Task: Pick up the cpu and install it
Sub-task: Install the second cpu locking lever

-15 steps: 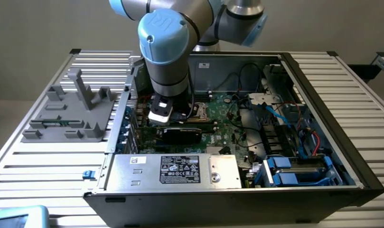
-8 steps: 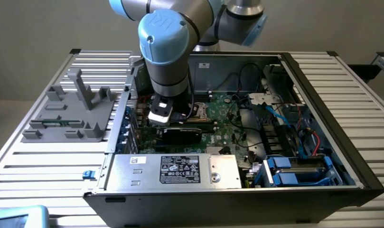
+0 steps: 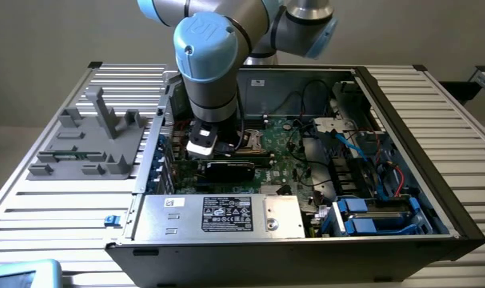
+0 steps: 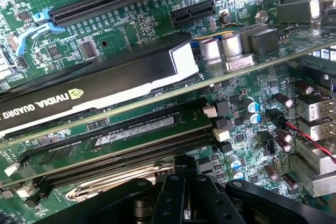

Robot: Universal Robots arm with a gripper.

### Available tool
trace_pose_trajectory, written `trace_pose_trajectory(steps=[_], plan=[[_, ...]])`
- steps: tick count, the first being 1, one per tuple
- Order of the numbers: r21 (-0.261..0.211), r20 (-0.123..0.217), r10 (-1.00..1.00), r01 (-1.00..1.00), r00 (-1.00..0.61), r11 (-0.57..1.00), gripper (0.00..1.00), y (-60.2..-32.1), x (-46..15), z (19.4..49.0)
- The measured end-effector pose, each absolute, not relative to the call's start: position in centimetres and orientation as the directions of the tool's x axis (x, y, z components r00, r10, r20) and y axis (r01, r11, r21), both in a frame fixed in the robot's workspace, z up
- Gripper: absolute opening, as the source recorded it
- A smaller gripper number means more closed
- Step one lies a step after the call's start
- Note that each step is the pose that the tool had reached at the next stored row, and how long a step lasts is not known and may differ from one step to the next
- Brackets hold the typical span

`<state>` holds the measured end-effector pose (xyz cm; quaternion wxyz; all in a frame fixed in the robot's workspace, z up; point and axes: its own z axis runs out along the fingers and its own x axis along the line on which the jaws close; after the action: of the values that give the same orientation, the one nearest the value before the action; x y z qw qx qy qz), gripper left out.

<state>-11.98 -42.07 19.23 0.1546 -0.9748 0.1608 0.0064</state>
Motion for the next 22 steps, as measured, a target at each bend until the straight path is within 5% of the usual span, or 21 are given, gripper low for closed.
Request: trace_pose_trajectory(steps=[22], plan=[[-0.299,-0.062,-0.312,-0.316,0.948,-0.900,0.11,-42.24,-12.23,19.33]])
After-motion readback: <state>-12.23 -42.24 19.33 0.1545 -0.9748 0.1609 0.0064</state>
